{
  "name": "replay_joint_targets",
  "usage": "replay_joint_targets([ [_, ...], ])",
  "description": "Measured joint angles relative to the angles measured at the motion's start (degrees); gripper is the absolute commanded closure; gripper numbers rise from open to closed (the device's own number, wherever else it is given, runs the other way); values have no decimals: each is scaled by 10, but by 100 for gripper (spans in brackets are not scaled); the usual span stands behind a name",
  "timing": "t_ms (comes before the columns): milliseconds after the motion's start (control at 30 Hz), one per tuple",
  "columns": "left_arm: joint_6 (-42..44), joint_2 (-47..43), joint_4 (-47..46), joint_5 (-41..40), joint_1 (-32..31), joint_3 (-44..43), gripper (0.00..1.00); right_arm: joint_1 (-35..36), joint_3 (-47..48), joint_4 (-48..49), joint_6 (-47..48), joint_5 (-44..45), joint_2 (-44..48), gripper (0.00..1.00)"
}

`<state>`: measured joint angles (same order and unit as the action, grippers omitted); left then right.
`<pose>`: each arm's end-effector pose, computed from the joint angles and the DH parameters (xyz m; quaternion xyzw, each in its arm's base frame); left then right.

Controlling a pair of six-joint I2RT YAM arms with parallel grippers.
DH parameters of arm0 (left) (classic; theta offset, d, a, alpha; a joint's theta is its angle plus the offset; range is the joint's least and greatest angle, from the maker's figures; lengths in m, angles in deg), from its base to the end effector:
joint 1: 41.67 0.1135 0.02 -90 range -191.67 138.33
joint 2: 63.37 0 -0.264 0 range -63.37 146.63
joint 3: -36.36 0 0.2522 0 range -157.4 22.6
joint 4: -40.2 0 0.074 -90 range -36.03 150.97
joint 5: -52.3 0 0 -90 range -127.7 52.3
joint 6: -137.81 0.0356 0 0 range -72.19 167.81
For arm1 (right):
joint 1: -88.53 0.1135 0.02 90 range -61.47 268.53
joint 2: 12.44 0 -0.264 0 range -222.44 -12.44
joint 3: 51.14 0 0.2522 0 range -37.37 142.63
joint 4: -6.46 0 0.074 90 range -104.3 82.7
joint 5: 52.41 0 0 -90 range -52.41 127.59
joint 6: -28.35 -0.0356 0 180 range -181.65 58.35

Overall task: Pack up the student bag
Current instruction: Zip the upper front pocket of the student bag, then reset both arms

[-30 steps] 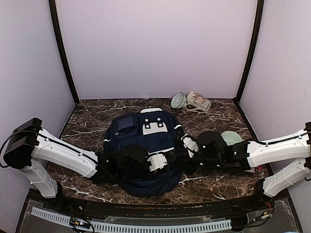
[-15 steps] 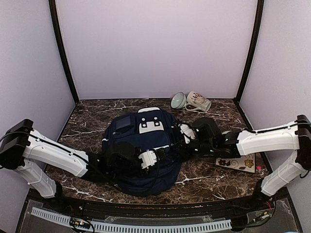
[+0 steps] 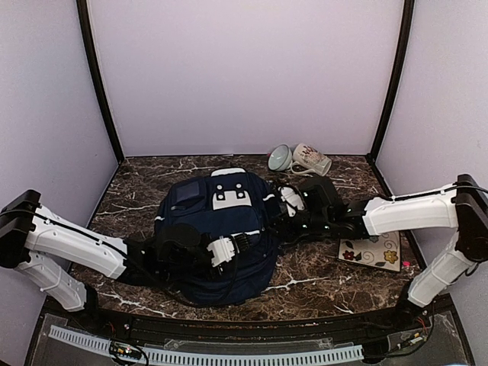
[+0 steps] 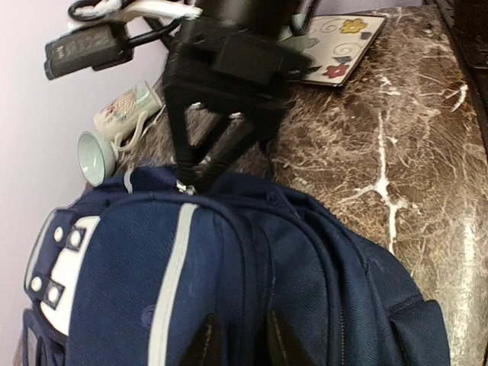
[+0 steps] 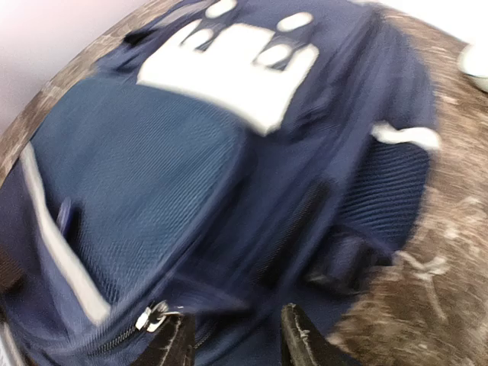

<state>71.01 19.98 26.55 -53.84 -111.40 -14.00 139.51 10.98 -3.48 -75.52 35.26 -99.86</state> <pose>0.1143 -0.2809 0.2026 0.5297 0.6152 -0.1209 0.5712 0.2039 0.2539 0.2062 -0.2914 0.8387 0.2618 0.3784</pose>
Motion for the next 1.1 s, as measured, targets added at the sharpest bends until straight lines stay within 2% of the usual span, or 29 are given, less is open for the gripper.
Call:
replay_joint_targets([
  [100,-14,-20,2,1,-1,9,19,-22,-5,1,-2,46,25,35],
  [200,-34,-41,3,-14,16,12,16,-47,-19,2,-2,80,72,26],
  [333,-73,-81,11,-49,69,16,15,-94,-45,14,-13,103,142,2],
  [567,-148,-167,44,-167,167,19,17,-230,-111,42,-45,134,242,0],
  [800,-242,-273,109,-245,343,42,21,-288,-119,45,-52,240,252,1],
  [967,-230,-357,21,-305,398,152,24,-303,-153,80,-35,277,247,0],
  [1100,-200,-342,-50,-312,446,200,22,-309,-189,120,-9,295,247,0],
])
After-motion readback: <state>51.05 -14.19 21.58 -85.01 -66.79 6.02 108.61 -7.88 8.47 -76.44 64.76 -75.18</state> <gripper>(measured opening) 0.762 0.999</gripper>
